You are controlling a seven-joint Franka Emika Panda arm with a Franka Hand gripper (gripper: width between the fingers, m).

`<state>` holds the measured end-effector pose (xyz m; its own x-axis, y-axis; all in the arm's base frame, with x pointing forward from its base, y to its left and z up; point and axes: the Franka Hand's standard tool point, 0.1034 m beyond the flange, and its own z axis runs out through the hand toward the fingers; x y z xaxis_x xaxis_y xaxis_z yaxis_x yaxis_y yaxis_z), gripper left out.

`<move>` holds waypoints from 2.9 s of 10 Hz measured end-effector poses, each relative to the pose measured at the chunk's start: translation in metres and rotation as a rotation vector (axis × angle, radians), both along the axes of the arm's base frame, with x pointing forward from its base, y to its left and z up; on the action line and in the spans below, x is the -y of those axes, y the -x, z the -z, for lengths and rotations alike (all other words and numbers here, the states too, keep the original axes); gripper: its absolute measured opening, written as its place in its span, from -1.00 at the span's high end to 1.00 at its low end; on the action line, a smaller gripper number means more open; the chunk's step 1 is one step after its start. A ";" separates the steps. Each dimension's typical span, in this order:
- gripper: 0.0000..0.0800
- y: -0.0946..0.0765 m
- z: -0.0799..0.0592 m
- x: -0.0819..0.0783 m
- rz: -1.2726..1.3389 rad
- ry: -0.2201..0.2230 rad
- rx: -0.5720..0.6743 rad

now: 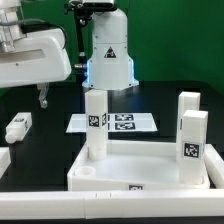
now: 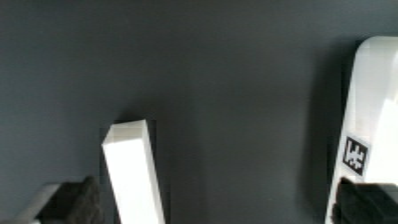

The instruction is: Assemble desk

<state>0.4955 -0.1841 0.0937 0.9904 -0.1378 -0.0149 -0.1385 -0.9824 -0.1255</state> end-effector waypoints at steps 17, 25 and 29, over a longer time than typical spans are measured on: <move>-0.62 0.111 0.079 0.038 -0.167 0.070 -0.141; 0.29 0.100 0.073 0.007 -0.583 0.055 -0.129; 0.29 0.096 0.068 -0.011 -0.952 0.066 -0.076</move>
Offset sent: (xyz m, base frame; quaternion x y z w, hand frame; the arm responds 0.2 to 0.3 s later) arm -0.0876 -0.0009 -0.0707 -0.0271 0.0054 -0.0018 0.9996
